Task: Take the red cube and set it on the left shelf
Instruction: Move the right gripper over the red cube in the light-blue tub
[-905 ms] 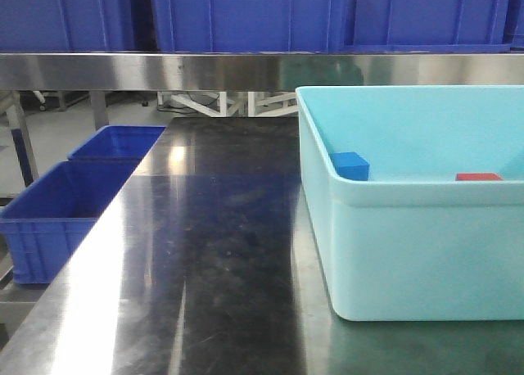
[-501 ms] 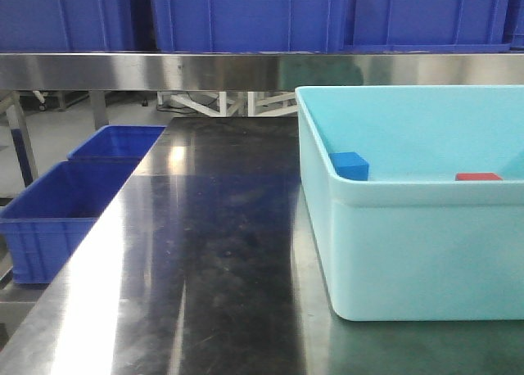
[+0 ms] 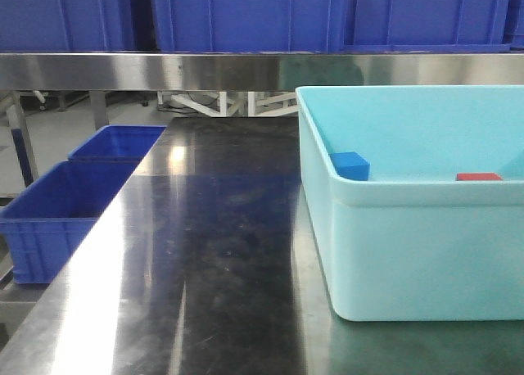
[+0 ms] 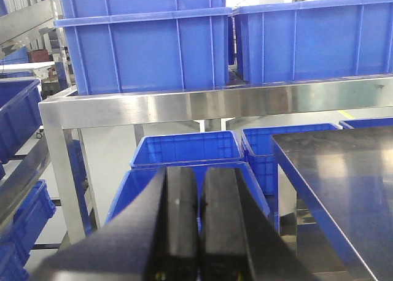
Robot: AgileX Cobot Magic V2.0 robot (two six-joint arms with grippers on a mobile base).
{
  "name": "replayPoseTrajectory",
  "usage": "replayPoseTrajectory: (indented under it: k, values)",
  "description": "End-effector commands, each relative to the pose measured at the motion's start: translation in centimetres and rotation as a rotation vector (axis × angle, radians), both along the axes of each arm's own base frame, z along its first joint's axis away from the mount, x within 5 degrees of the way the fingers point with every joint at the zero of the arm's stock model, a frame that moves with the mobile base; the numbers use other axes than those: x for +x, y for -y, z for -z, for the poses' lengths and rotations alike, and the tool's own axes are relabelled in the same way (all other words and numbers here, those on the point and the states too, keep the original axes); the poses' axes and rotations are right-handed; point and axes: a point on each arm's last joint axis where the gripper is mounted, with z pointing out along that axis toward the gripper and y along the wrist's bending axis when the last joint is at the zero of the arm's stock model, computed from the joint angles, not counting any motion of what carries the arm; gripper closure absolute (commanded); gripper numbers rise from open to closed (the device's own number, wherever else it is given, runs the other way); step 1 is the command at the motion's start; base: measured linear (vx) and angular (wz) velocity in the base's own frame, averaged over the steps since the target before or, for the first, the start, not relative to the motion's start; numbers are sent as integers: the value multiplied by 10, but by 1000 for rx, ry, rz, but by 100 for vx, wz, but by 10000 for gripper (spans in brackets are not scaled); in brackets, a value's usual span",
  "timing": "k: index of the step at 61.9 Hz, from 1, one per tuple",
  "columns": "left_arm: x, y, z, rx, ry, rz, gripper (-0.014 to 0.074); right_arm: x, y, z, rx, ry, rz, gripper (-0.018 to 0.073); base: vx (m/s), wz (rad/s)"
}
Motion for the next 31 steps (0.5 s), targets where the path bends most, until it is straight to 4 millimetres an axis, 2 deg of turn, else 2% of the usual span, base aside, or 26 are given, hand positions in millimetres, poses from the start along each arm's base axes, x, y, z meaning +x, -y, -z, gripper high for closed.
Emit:
replayPoseTrajectory:
  k: [1,31]
  values:
    - [1,0,0,-8,52,-4,491,-4,0,-18,-9,139,-2,510,0,0]
    - [1,0,0,-8,52,-4,491,-6,-2,-30,10,249,-18,510,0,0]
